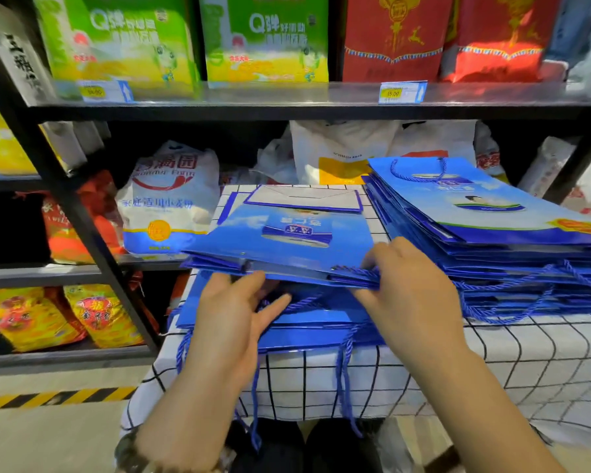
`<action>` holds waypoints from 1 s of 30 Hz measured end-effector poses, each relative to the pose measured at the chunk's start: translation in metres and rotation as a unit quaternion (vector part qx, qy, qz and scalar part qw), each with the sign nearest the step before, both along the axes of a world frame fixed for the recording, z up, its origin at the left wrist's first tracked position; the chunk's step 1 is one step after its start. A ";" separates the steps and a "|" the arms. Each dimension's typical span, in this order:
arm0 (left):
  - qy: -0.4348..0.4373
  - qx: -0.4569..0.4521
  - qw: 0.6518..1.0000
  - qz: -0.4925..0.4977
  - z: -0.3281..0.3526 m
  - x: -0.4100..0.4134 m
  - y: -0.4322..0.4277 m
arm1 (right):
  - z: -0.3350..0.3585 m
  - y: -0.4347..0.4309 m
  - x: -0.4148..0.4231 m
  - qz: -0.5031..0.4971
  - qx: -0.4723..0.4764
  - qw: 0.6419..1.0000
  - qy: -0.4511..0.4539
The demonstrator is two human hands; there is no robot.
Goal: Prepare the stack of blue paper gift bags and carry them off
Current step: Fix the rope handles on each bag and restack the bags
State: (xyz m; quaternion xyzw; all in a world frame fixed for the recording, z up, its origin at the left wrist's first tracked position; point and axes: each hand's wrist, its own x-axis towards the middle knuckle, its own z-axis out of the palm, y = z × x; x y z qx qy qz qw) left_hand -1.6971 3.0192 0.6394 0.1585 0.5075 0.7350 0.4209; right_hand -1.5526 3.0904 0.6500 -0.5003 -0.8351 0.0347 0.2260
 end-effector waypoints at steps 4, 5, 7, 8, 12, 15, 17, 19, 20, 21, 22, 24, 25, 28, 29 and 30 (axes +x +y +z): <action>0.190 -0.081 0.974 -0.094 0.002 -0.008 -0.007 | 0.001 -0.002 0.009 -0.006 -0.024 1.000 0.011; 0.229 -0.105 0.962 -0.103 0.001 -0.009 -0.008 | 0.001 -0.002 0.012 0.010 -0.034 0.999 0.041; 0.292 -0.143 0.941 -0.095 0.000 -0.013 -0.008 | 0.005 -0.003 0.018 0.045 -0.064 0.992 0.102; 0.322 -0.156 0.930 -0.081 -0.001 -0.014 -0.008 | 0.009 -0.004 0.020 0.057 -0.088 0.984 0.147; 0.474 -0.173 0.863 -0.008 -0.004 -0.015 -0.009 | 0.023 -0.008 0.021 0.097 -0.233 0.874 0.415; 0.605 -0.201 0.770 0.020 -0.006 -0.016 -0.011 | 0.026 -0.009 0.019 0.118 -0.286 0.814 0.492; 0.658 -0.219 0.720 0.031 -0.003 -0.014 -0.012 | 0.024 -0.011 0.018 0.115 -0.296 0.800 0.509; 0.693 -0.231 0.682 0.023 -0.001 -0.011 -0.012 | 0.021 -0.013 0.019 0.109 -0.284 0.800 0.517; 0.696 -0.232 0.679 0.011 0.000 -0.009 -0.011 | 0.020 -0.015 0.019 0.108 -0.277 0.802 0.518; 0.691 -0.228 0.686 -0.004 0.001 -0.008 -0.011 | 0.019 -0.015 0.018 0.108 -0.273 0.802 0.520; 0.679 -0.216 0.702 -0.021 0.001 -0.006 -0.010 | 0.018 -0.016 0.017 0.110 -0.272 0.800 0.523; 0.635 -0.167 0.750 -0.074 0.002 0.002 -0.010 | 0.019 -0.015 0.013 0.114 -0.281 0.792 0.530; 0.608 -0.143 0.773 -0.112 0.002 0.008 -0.011 | 0.019 -0.014 0.011 0.116 -0.286 0.788 0.533; 0.576 -0.119 0.777 -0.224 -0.002 0.028 -0.008 | 0.021 -0.011 0.005 0.129 -0.301 0.767 0.551; 0.585 -0.121 0.767 -0.237 -0.005 0.032 -0.006 | 0.021 -0.009 0.003 0.132 -0.303 0.763 0.555; 0.592 -0.123 0.761 -0.236 -0.006 0.034 -0.005 | 0.022 -0.006 0.002 0.132 -0.300 0.762 0.558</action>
